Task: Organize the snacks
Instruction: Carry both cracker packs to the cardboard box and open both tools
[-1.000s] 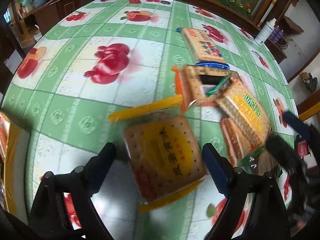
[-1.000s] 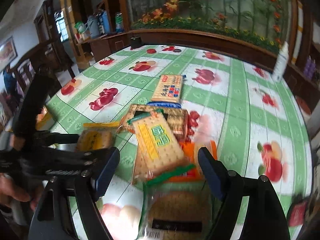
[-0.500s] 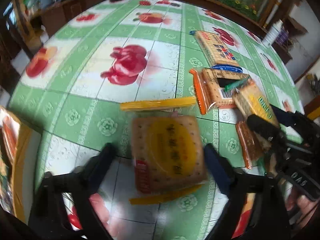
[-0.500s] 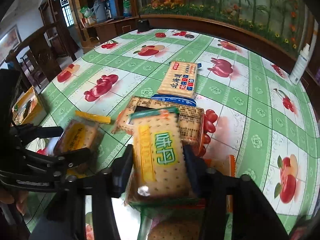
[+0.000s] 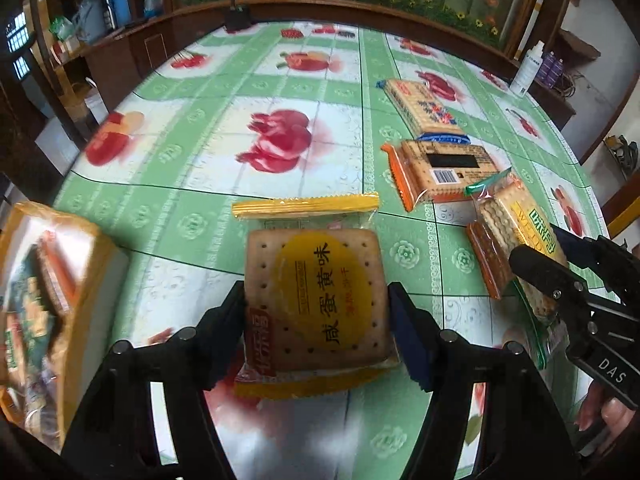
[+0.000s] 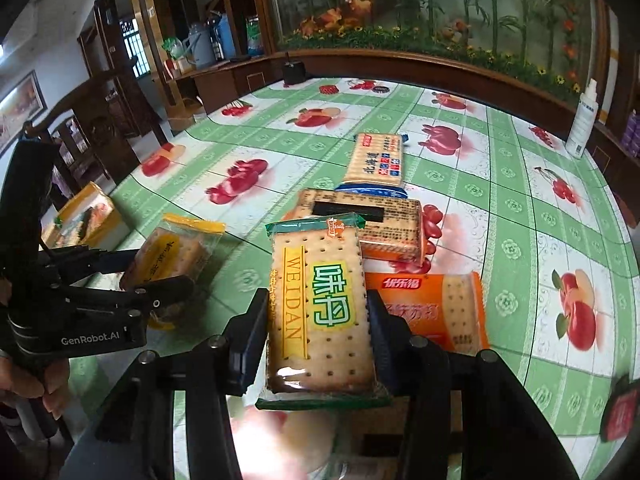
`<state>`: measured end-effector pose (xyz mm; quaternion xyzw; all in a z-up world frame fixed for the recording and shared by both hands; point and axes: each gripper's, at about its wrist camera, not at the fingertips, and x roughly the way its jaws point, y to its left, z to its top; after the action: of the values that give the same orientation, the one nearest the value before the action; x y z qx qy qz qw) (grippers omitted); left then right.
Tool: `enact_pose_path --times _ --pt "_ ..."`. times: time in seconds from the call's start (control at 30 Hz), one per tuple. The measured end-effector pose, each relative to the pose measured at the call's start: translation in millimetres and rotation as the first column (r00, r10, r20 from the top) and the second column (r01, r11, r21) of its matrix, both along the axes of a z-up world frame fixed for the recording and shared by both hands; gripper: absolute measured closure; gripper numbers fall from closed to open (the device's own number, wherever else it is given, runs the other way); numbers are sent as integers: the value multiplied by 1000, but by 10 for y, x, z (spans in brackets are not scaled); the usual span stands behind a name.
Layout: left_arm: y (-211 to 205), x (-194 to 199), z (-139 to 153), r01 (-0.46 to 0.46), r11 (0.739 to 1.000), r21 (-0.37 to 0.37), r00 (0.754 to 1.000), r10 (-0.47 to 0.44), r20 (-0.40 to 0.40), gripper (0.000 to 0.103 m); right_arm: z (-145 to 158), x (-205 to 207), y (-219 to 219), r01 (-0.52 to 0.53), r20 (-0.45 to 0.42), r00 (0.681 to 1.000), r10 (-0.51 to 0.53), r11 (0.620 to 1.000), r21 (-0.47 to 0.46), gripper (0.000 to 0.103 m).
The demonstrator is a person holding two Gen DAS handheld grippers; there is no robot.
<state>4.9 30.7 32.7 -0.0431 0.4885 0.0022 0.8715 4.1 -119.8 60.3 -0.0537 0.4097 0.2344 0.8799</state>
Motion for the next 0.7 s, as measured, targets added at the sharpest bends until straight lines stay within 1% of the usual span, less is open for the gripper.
enact_pose_path --times 0.2,0.5,0.7 --pt "92 -217 167 -11 999 45 998 9 59 33 71 -153 90 -7 15 1000 6 999 42 56" --pt "355 -527 274 -34 998 48 996 30 78 33 128 -273 492 -76 27 997 74 996 47 56" --pt "615 -740 400 -72 996 56 992 66 104 33 171 -318 835 -139 36 990 137 989 47 56"
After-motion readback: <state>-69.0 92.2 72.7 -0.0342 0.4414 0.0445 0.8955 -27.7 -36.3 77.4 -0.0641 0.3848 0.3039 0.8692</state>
